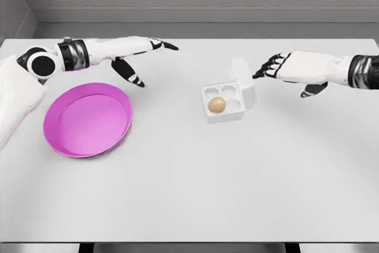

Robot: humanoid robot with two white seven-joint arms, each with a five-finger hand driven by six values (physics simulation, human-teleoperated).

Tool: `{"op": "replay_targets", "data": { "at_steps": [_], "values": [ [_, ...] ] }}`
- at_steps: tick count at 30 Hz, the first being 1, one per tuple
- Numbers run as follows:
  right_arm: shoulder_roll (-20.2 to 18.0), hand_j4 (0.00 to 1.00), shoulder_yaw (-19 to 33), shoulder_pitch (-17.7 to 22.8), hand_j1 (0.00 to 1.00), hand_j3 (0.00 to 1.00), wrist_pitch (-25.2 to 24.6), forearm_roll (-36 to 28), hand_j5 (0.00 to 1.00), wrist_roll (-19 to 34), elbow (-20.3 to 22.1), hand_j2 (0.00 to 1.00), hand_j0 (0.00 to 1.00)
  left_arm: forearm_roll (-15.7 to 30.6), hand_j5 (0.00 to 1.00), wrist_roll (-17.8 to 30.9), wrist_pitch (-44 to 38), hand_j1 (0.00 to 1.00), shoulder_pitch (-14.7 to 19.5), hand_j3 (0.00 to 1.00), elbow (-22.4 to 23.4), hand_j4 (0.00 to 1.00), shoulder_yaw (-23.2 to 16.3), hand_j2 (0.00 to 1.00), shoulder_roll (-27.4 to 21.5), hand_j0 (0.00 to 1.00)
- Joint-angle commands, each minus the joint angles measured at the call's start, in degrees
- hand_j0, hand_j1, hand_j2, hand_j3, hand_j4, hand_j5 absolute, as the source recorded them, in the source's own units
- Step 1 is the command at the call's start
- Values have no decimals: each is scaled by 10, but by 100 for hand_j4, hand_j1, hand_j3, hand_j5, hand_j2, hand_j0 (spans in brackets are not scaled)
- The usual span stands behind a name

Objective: Pack egg into the box and close the box lid

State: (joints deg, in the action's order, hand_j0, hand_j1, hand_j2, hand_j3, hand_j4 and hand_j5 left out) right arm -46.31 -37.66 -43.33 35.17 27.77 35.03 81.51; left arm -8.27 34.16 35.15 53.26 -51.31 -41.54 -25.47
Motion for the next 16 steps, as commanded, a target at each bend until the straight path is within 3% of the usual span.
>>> {"op": "replay_targets", "data": {
  "at_steps": [1,7,9,13,16],
  "values": [
    [-1,100,2,-1,100,100,-2,-6,100,0,37,100,100,8,100,-1,-2,100,0,100,-6,100,23,100,-29,100],
    [-5,100,0,4,100,100,-2,-8,100,0,100,100,100,9,100,-1,-2,100,0,100,-6,100,23,100,-32,100],
    [-5,100,9,4,100,100,-2,-10,100,0,77,100,100,9,100,-1,-2,100,0,100,-7,100,23,100,-28,100],
    [-5,100,43,9,100,100,-2,-76,100,0,-31,100,100,9,100,-1,-2,100,-18,100,-2,100,23,100,-23,100],
    [-5,100,43,9,100,100,-2,-76,100,0,-33,100,100,9,100,-1,-2,100,-18,100,-2,100,23,100,-23,100]
  ]
}}
